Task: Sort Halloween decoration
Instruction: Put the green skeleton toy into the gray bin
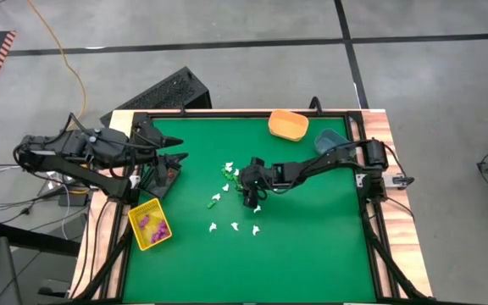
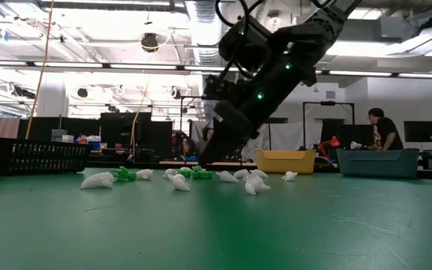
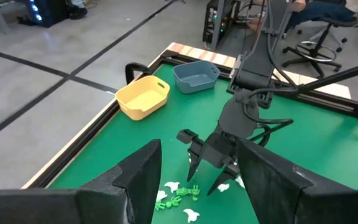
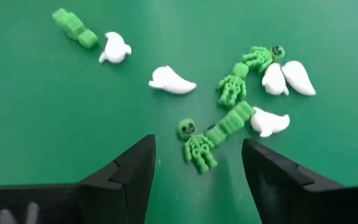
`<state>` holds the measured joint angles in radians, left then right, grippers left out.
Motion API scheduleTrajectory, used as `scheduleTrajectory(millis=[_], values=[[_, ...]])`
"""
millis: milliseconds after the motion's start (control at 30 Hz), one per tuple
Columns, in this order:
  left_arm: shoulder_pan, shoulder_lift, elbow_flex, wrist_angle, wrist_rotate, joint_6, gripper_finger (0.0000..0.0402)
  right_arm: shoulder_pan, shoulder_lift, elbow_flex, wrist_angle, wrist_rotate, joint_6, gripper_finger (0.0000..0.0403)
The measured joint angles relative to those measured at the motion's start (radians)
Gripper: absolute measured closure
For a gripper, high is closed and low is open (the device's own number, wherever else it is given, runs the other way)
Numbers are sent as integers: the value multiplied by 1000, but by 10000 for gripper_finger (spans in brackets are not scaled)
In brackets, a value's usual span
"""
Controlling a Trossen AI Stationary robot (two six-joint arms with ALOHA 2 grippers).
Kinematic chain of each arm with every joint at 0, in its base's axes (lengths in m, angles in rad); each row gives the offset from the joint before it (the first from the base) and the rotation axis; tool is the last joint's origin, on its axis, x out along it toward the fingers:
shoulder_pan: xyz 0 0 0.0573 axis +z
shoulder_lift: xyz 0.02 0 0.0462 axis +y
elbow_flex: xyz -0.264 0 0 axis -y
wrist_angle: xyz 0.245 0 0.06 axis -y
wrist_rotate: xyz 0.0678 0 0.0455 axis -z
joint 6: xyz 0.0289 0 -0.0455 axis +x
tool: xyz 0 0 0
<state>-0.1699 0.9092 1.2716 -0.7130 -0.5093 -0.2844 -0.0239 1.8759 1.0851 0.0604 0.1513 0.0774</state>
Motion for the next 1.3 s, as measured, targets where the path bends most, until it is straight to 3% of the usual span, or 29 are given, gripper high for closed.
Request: scheduleTrajectory(millis=[500, 933, 1300], values=[[3, 0, 0, -40, -35, -5, 202, -25, 75, 8, 35, -65, 12, 165], [3, 0, 0, -41, -46, -10, 202, -29, 71, 8, -11, -63, 104, 305], [3, 0, 0, -51, -48, -2, 202, -14, 34, 51, -133, -86, 162, 358]])
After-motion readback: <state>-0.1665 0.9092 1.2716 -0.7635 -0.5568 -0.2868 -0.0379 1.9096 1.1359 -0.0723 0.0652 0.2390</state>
